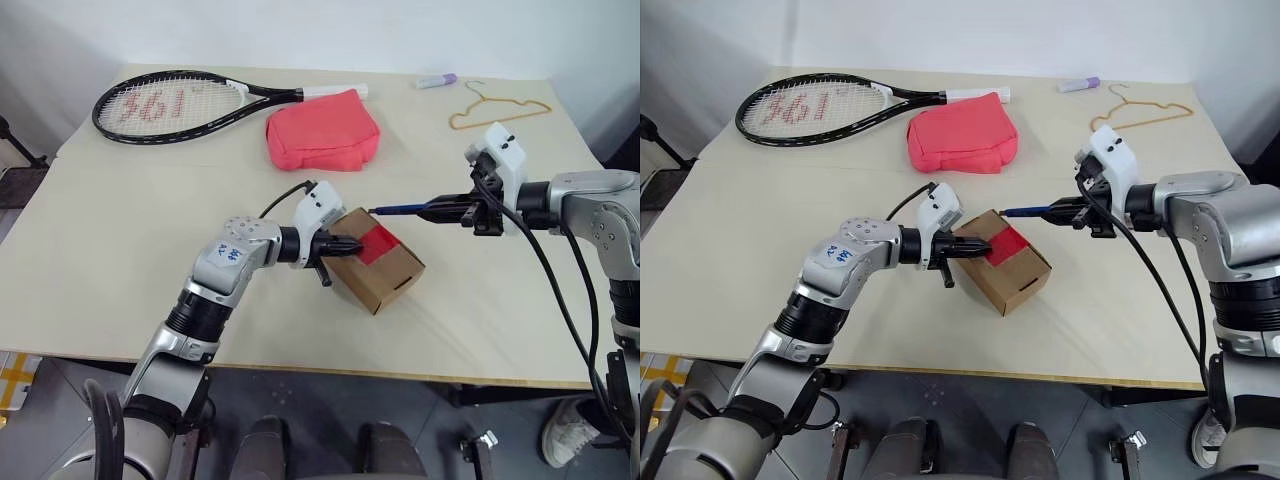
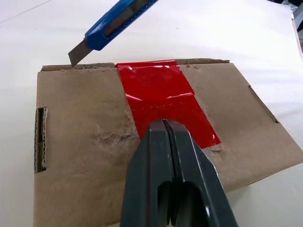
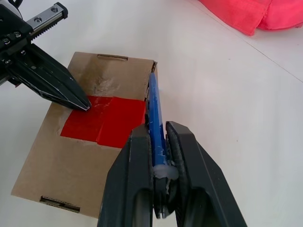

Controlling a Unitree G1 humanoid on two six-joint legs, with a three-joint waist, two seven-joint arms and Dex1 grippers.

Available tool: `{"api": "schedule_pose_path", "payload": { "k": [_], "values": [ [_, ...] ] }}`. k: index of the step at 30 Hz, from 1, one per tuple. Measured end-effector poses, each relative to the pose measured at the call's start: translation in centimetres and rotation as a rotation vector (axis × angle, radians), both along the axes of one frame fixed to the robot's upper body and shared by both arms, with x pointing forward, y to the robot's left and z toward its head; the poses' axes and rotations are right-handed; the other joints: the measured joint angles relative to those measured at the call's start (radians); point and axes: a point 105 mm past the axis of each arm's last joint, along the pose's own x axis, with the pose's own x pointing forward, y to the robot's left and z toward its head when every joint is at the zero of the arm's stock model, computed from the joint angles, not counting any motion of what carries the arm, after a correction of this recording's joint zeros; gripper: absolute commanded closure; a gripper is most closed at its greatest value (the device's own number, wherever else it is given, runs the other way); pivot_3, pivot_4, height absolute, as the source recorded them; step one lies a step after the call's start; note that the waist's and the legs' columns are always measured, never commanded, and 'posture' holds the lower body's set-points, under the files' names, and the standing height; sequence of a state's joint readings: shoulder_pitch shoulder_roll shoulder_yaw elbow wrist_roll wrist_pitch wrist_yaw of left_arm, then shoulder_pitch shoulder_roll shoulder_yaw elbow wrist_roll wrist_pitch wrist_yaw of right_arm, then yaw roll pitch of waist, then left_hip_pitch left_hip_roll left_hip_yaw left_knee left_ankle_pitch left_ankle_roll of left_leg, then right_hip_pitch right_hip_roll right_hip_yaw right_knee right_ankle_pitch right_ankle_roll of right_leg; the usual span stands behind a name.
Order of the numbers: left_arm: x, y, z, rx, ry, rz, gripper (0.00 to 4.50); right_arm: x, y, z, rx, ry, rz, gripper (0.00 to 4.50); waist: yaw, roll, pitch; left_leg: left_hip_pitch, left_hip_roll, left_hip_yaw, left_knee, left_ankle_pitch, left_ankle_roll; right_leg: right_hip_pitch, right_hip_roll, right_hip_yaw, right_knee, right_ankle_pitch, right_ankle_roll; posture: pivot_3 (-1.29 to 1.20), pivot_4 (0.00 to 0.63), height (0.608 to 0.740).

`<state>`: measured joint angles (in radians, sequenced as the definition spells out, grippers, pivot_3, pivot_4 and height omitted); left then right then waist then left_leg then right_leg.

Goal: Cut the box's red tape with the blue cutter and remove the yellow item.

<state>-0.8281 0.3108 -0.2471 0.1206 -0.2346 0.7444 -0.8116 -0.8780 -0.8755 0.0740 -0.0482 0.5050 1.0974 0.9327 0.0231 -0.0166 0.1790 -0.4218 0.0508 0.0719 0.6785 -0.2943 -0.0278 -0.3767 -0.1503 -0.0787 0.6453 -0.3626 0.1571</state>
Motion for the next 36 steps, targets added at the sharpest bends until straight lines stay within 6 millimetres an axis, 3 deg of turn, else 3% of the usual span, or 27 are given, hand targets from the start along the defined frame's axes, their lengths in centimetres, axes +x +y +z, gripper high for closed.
{"api": "schedule_pose_path", "payload": {
  "k": [12, 22, 36],
  "values": [
    [0.0, 0.1, 0.0, 0.004, 0.002, -0.001, 4.50, -0.4, 0.1, -0.9, -0.017, 0.029, 0.006, 4.35, 0.000, 0.000, 0.000, 0.000, 0.000, 0.000, 0.000, 0.000, 0.000, 0.000, 0.000, 0.000, 0.000, 0.000, 0.000, 0.00, 0.150, 0.740],
    [0.0, -0.3, -0.2, 0.034, -0.008, -0.006, 4.50, -0.3, 1.0, 0.4, -0.200, 0.073, 0.027, 4.35, -0.001, 0.001, -0.001, 0.001, 0.000, 0.000, 0.000, 0.000, 0.000, 0.000, 0.000, 0.000, 0.000, 0.000, 0.000, 0.00, 0.150, 0.740],
    [0.9, -1.8, -1.0, 0.122, -0.071, -0.035, 4.50, 0.5, 1.6, 2.3, -0.296, 0.263, -0.010, 4.35, 0.006, 0.003, -0.005, 0.001, 0.000, -0.001, 0.004, 0.000, 0.000, 0.003, 0.000, 0.001, 0.000, 0.000, 0.000, 0.00, 0.150, 0.740]
  ]
}}
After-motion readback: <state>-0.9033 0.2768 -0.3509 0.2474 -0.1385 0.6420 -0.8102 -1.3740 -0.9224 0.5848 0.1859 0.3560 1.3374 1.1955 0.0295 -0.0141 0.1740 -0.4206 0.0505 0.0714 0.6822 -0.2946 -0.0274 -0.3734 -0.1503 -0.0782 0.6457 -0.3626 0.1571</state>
